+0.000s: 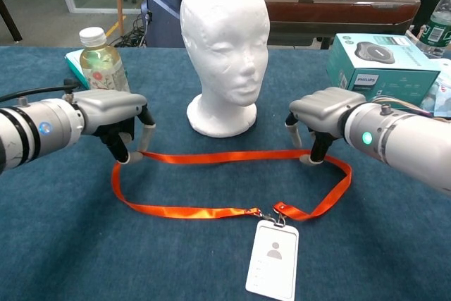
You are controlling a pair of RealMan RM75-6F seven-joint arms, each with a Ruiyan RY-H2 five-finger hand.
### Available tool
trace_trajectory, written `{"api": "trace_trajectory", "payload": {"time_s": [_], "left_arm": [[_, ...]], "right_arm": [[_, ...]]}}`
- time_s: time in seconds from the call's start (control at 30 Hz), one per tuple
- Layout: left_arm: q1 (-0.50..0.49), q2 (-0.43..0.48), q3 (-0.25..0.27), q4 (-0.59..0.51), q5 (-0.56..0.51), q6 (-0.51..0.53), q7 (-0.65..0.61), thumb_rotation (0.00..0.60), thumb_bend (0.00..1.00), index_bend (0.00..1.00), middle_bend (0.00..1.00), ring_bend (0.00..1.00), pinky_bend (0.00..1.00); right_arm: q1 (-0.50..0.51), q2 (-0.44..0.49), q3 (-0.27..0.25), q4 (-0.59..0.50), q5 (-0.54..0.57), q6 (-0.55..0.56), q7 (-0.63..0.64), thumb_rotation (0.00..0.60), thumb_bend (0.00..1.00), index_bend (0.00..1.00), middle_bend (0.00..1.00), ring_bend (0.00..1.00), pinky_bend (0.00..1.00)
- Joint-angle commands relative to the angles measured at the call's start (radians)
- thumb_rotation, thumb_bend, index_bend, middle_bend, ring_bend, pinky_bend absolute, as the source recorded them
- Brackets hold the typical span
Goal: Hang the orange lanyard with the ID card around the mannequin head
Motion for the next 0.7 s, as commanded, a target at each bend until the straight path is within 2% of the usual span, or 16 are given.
{"api": "trace_trajectory", "payload": {"time_s": [0.03, 0.7], "left_arm": [[0.0, 0.0, 0.001, 0.001, 0.002, 0.0, 0.0, 0.6, 0.33, 0.6, 0.99, 1.0, 1.0], [0.002, -0.003, 0.002, 0.009, 0.003, -0.006, 0.003, 0.6, 0.33, 0.6, 0.99, 1.0, 1.0]], "right_arm": [[0.009, 0.0, -0.003, 0.005, 0.018, -0.006, -0.003, 0.6, 0.32, 0.48, 1.0, 0.93, 1.0], [0.034, -0.001, -0.024, 0.025, 0.054, 0.004, 0.014, 0.6, 0.39, 0.51, 1.0, 0.93, 1.0]]}}
